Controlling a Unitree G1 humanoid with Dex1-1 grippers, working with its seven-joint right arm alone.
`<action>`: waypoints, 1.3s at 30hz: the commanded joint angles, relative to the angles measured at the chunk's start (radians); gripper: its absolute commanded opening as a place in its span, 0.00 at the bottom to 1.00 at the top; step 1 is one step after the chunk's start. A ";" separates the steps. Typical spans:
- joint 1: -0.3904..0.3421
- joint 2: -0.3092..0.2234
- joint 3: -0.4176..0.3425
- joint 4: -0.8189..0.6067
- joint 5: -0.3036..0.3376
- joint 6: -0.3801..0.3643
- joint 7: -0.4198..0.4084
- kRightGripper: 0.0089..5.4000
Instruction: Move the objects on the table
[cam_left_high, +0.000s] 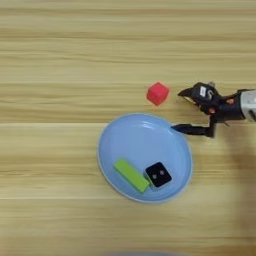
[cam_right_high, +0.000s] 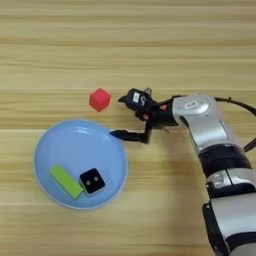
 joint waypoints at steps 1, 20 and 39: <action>-0.088 -0.059 -0.028 -0.004 -0.008 -0.030 -0.045 0.99; -0.100 -0.048 -0.055 0.010 0.009 -0.050 -0.052 0.99; 0.025 -0.043 -0.183 -0.417 0.276 0.195 0.026 0.99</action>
